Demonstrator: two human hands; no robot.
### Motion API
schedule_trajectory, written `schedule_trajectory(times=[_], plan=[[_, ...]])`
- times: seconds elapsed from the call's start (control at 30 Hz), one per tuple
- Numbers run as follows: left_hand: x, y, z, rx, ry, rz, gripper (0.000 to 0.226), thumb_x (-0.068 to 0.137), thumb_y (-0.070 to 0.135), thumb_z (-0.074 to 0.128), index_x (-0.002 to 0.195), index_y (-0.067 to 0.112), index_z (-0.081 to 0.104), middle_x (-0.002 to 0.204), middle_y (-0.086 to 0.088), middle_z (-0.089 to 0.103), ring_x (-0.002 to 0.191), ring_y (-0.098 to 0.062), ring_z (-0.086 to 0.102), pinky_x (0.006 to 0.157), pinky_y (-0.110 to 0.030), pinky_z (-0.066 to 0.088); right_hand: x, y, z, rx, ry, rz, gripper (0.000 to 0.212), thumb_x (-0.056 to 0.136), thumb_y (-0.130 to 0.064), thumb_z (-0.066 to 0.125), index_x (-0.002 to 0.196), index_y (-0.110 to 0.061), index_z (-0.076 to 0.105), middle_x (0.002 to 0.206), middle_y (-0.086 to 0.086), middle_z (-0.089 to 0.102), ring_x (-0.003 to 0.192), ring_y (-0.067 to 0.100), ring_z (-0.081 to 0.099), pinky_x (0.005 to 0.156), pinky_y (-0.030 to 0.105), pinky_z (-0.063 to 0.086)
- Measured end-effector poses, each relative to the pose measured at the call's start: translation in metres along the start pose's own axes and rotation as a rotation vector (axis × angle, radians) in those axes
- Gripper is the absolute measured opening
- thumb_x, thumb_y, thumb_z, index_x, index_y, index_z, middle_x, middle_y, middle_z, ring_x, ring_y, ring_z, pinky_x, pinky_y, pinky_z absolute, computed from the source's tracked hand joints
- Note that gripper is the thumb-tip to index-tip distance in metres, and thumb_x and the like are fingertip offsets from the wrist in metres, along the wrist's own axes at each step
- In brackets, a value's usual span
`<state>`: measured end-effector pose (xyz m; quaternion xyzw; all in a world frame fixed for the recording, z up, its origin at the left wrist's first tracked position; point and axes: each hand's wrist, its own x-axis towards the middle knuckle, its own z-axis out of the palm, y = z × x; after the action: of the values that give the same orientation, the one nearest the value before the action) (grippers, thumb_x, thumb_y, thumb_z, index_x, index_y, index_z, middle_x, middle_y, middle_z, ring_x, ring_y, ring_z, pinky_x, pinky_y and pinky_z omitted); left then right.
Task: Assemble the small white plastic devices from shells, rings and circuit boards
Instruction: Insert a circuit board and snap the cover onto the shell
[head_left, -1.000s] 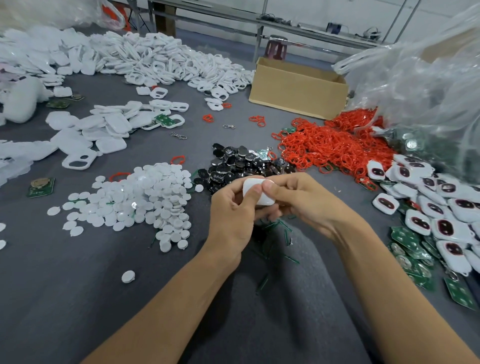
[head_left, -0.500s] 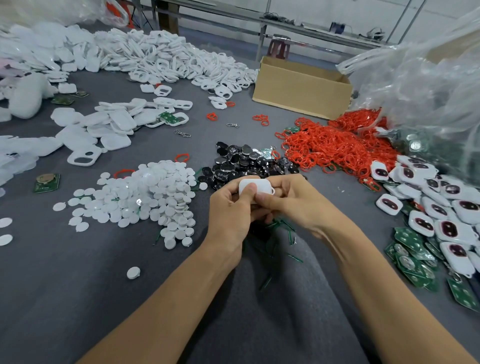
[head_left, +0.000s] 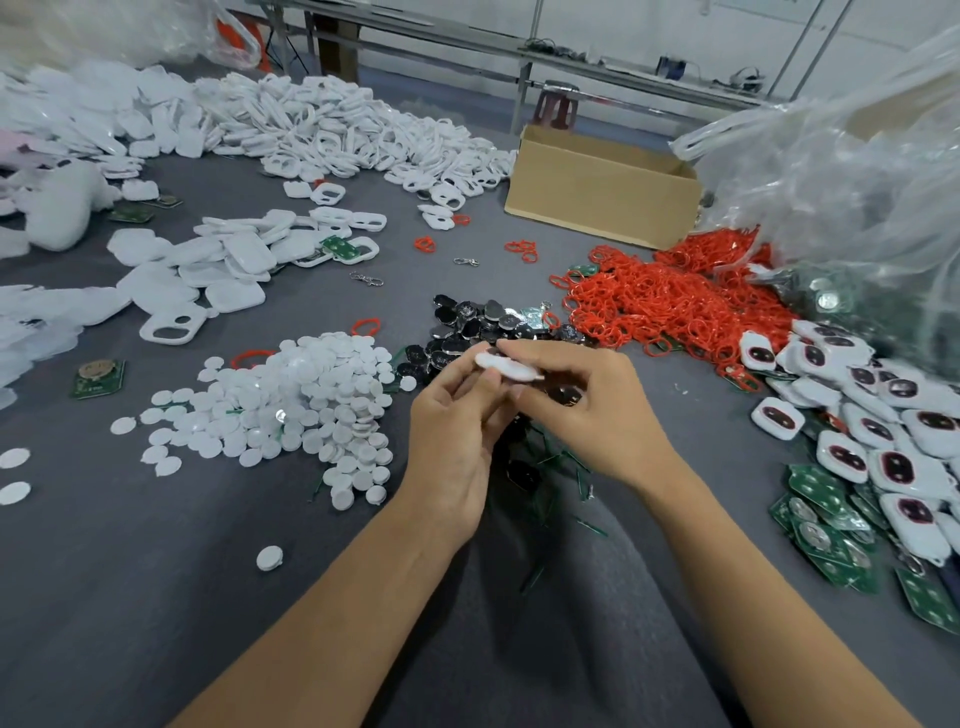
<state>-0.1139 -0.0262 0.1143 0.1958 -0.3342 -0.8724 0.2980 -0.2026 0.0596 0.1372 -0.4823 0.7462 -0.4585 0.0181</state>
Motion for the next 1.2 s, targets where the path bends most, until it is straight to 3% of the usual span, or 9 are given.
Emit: schedule_trajectory(times=[0.13,0.27,0.43,0.6,0.73,0.93,1.0,1.1,1.2], plan=[[0.001,0.005,-0.001,-0.096,-0.048,-0.04,0.032,0.096,-0.008,0.04,0.114,0.005,0.063,0.099,-0.011,0.072,0.083,-0.016,0.072,0.08,-0.026,0.059,0.002,-0.002,0.001,0.158,0.014,0.122,0.034,0.081,-0.002,0.072,0.111,-0.018,0.07,0.11,-0.006,0.07,0.098,0.004,0.065,0.083,0.024,0.052],[0.001,0.005,0.001,0.014,-0.043,0.021,0.031,0.098,-0.007,0.041,0.112,0.007,0.065,0.1,-0.008,0.073,0.087,-0.016,0.071,0.079,-0.025,0.059,0.003,-0.001,0.002,0.286,-0.06,0.295,0.04,0.083,0.0,0.069,0.121,-0.012,0.062,0.097,0.0,0.07,0.073,0.006,0.061,0.069,0.022,0.053],[-0.002,0.004,-0.001,0.123,-0.048,0.061,0.03,0.099,-0.002,0.044,0.105,0.013,0.069,0.088,-0.005,0.075,0.072,-0.015,0.071,0.054,-0.028,0.058,0.001,-0.003,-0.001,0.585,-0.204,0.4,0.028,0.091,0.009,0.051,0.113,-0.002,0.061,0.074,0.008,0.068,0.06,0.017,0.063,0.054,0.024,0.05],[-0.001,0.001,-0.002,0.217,-0.023,0.092,0.031,0.097,-0.003,0.047,0.103,0.016,0.071,0.1,-0.005,0.074,0.087,-0.015,0.071,0.077,-0.028,0.059,0.001,-0.005,0.004,0.523,-0.167,0.425,0.022,0.089,0.011,0.05,0.105,0.001,0.062,0.066,0.008,0.064,0.052,0.019,0.059,0.047,0.023,0.047],[0.001,0.001,-0.002,0.209,-0.036,0.072,0.031,0.097,-0.004,0.047,0.105,0.014,0.071,0.101,-0.006,0.074,0.083,-0.012,0.071,0.073,-0.024,0.058,0.001,-0.004,0.006,0.521,-0.123,0.428,0.021,0.088,0.011,0.052,0.094,-0.004,0.064,0.062,0.006,0.062,0.048,0.02,0.056,0.044,0.026,0.046],[0.001,0.002,-0.001,0.214,-0.018,0.056,0.029,0.097,-0.001,0.048,0.112,0.012,0.069,0.105,-0.009,0.074,0.093,-0.021,0.069,0.088,-0.038,0.056,-0.001,-0.005,0.007,0.563,-0.149,0.419,0.025,0.091,0.009,0.05,0.113,0.004,0.059,0.077,0.018,0.063,0.058,0.022,0.06,0.05,0.023,0.047],[0.001,0.002,-0.001,0.208,-0.021,0.058,0.029,0.096,-0.002,0.05,0.112,0.011,0.07,0.102,-0.007,0.075,0.09,-0.02,0.069,0.085,-0.037,0.058,-0.001,-0.005,0.005,0.574,-0.155,0.433,0.024,0.091,0.009,0.049,0.112,0.005,0.059,0.077,0.017,0.063,0.058,0.02,0.06,0.051,0.023,0.047],[-0.001,0.002,-0.002,0.252,-0.013,0.122,0.028,0.092,-0.005,0.056,0.105,0.013,0.073,0.093,0.0,0.077,0.083,-0.011,0.071,0.075,-0.023,0.058,-0.004,-0.006,0.002,0.535,-0.148,0.467,0.021,0.092,0.009,0.048,0.108,0.004,0.061,0.079,0.016,0.063,0.057,0.017,0.058,0.05,0.022,0.045],[-0.002,0.0,-0.005,0.416,0.017,0.216,0.027,0.086,-0.005,0.065,0.093,0.019,0.076,0.083,0.006,0.076,0.077,-0.007,0.069,0.078,-0.024,0.057,-0.01,-0.005,-0.012,0.44,-0.078,0.488,0.02,0.091,0.011,0.049,0.101,0.001,0.063,0.071,0.011,0.061,0.052,0.01,0.055,0.048,0.019,0.043]])
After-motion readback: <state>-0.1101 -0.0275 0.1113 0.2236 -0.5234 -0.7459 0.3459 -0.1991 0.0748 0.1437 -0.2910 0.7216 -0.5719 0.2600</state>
